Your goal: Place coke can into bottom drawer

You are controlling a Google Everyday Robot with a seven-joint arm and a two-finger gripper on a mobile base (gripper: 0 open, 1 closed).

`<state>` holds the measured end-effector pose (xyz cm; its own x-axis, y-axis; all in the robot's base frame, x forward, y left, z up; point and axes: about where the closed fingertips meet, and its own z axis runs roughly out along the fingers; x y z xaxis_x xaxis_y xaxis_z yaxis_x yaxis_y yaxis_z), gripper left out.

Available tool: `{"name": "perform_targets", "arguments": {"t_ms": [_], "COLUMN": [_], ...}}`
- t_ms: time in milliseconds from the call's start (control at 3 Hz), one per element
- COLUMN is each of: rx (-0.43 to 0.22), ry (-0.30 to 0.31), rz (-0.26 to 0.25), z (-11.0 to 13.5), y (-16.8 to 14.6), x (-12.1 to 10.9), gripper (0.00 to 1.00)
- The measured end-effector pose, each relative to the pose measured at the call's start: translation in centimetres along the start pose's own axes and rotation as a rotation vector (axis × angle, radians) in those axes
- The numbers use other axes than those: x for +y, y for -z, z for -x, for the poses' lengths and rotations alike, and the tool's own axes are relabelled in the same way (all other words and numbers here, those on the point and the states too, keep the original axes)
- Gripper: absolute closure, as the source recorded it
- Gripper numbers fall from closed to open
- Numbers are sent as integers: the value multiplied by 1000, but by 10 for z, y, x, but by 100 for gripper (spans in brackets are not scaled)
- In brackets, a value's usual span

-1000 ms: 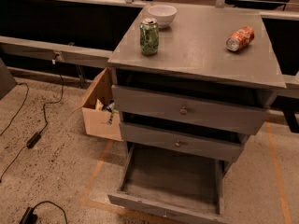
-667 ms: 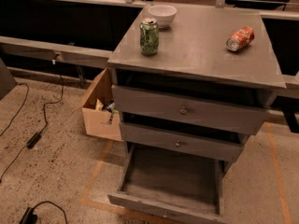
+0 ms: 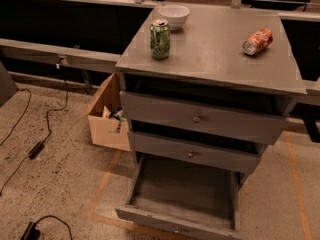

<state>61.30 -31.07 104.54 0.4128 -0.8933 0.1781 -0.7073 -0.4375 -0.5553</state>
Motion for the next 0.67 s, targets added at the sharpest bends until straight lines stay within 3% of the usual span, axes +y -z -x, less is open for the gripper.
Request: {"name": "perform_targets", "arguments": {"t_ms": [333, 667], "rx": [29, 73], "ry": [32, 131], "rz": [-35, -107], "z": [-12, -39], "y": [-10, -38], "x": [-2, -4], "gripper": [0, 0]}}
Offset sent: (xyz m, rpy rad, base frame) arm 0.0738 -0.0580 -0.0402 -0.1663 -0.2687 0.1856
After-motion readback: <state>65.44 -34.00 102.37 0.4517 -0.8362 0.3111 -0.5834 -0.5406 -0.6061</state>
